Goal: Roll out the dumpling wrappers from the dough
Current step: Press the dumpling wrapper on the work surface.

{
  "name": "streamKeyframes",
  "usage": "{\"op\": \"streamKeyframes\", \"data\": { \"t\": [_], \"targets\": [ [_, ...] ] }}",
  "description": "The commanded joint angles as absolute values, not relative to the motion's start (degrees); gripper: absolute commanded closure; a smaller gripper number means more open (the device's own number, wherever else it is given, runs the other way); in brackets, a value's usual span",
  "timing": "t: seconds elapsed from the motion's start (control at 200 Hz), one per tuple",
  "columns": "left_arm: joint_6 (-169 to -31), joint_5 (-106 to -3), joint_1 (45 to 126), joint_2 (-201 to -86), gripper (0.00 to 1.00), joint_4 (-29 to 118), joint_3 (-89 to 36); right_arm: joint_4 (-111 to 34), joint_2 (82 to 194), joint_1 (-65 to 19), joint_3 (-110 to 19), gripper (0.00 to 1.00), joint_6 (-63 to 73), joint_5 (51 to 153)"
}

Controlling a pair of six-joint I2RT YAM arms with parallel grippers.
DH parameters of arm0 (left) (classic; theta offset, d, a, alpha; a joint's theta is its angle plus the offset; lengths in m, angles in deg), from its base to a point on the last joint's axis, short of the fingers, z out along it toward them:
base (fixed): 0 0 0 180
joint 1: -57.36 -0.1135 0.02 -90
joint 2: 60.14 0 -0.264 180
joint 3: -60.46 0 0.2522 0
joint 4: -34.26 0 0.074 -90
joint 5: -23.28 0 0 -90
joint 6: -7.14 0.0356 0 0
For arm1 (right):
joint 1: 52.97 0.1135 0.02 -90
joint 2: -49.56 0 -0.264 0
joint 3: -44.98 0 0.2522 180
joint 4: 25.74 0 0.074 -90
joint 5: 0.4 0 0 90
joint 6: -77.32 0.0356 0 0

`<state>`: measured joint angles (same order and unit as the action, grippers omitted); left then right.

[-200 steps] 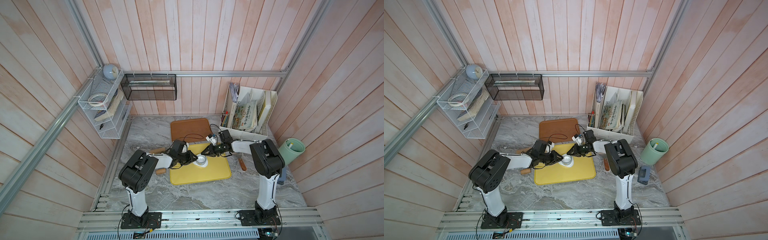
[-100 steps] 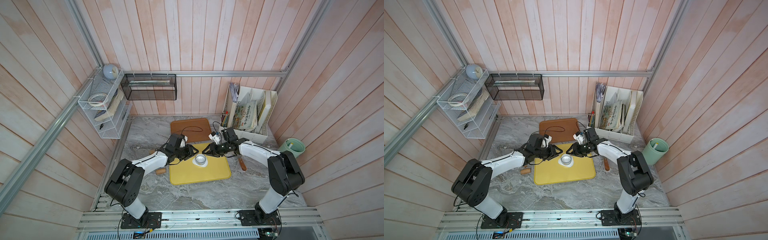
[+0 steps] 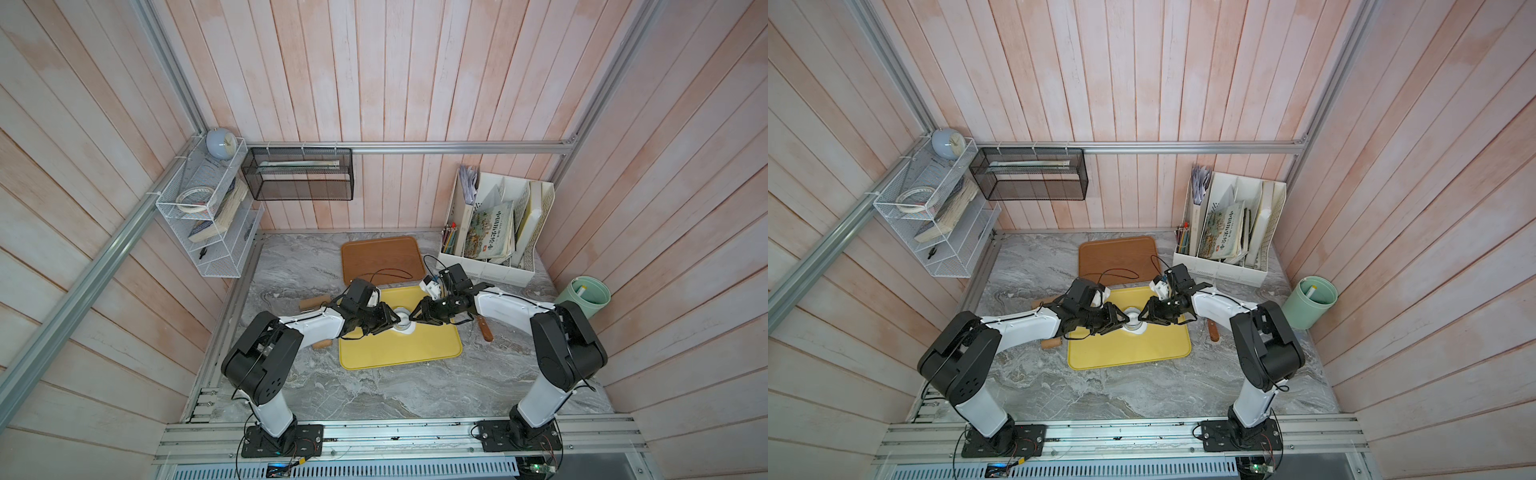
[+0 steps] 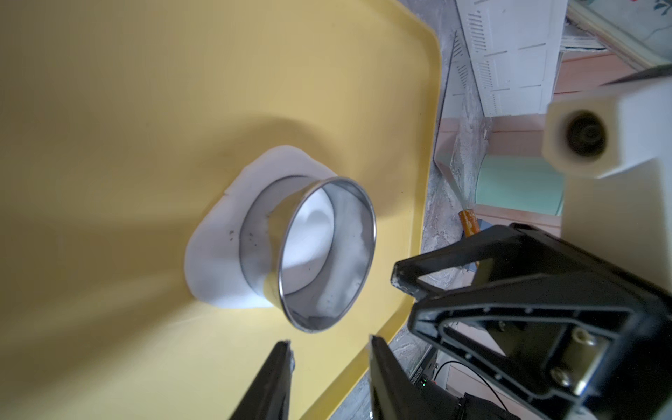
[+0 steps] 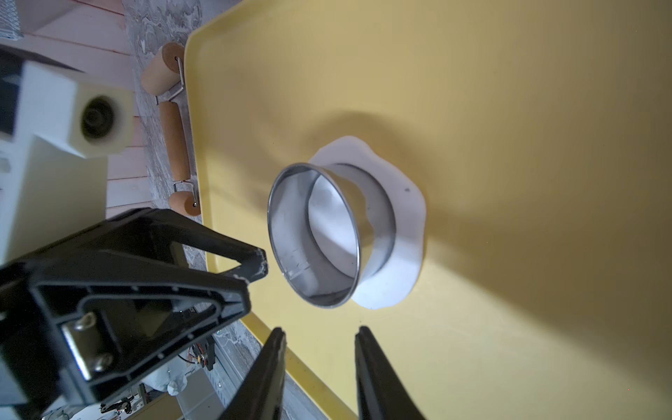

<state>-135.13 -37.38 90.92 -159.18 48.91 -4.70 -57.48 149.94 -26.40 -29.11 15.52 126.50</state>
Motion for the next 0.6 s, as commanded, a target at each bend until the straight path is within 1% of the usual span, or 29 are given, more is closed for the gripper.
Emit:
{"op": "streamKeyframes", "data": {
  "t": [0.0,0.105,0.18,0.395,0.595],
  "targets": [
    [-135.4,-38.1,91.8,-160.8,0.64,49.8,-5.2,-57.4,152.9,-26.9,-32.2,0.68,14.4,125.6],
    [-136.7,-37.2,92.1,-161.3,0.64,47.1,-4.3,-57.1,155.4,-27.3,-34.5,0.69,14.2,126.1],
    [-137.3,-36.9,92.2,-161.5,0.64,45.9,-4.0,-57.6,157.0,-27.3,-35.6,0.71,13.7,126.2],
    [-137.0,-37.7,92.2,-162.8,0.71,45.7,-3.7,-56.7,158.4,-27.3,-35.3,0.74,13.8,126.9],
    [-136.8,-37.8,92.2,-164.4,0.73,45.5,-3.7,-56.5,159.3,-27.3,-35.0,0.78,13.6,126.6]
  ]
}}
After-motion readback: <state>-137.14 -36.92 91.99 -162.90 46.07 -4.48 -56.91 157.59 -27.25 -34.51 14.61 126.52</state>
